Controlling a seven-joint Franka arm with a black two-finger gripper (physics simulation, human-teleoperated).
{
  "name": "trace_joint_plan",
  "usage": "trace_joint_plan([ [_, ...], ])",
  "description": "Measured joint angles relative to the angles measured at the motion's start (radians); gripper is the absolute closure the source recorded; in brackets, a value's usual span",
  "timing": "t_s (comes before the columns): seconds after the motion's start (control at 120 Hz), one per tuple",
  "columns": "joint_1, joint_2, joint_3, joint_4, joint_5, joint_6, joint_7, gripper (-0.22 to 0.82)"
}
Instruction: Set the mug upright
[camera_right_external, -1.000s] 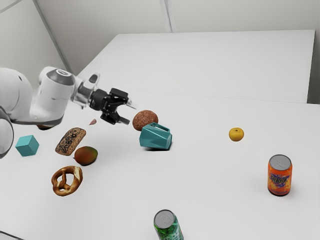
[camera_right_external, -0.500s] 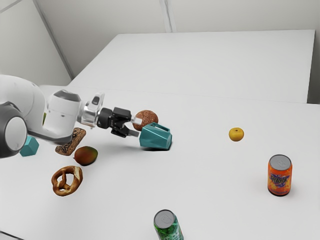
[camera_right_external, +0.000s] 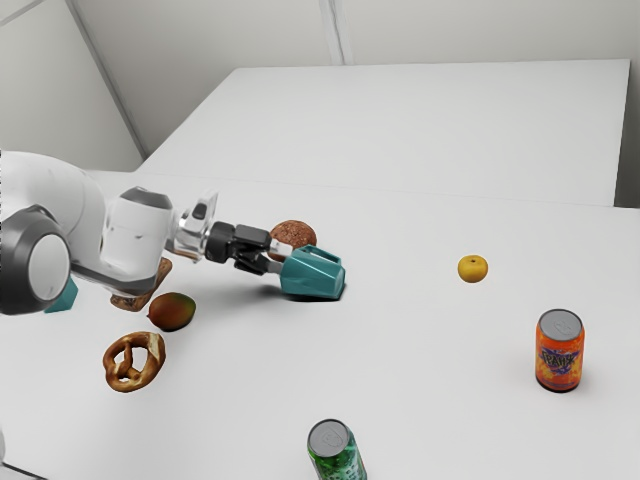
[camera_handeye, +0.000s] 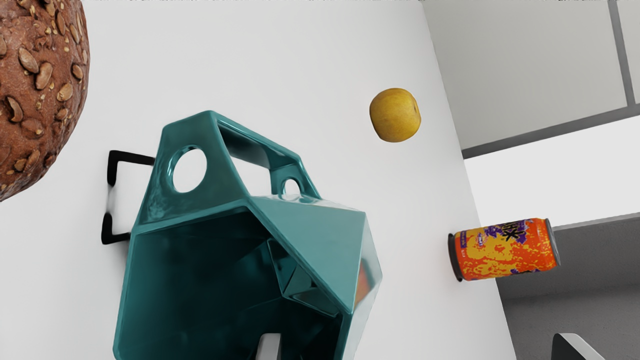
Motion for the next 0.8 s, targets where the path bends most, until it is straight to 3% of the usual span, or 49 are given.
trace_joint_plan([
  [0.317,-0.002,0.036,-0.026,0.015,-0.085,0.056,0.049,0.02],
  [0.567,-0.006,0.042,-0.039,0.013,-0.102,0.099,0.069,0.09],
  [0.625,-0.007,0.044,-0.04,0.013,-0.103,0.107,0.071,0.17],
  [0.8,-0.008,0.042,-0.04,0.011,-0.103,0.129,0.064,0.54],
])
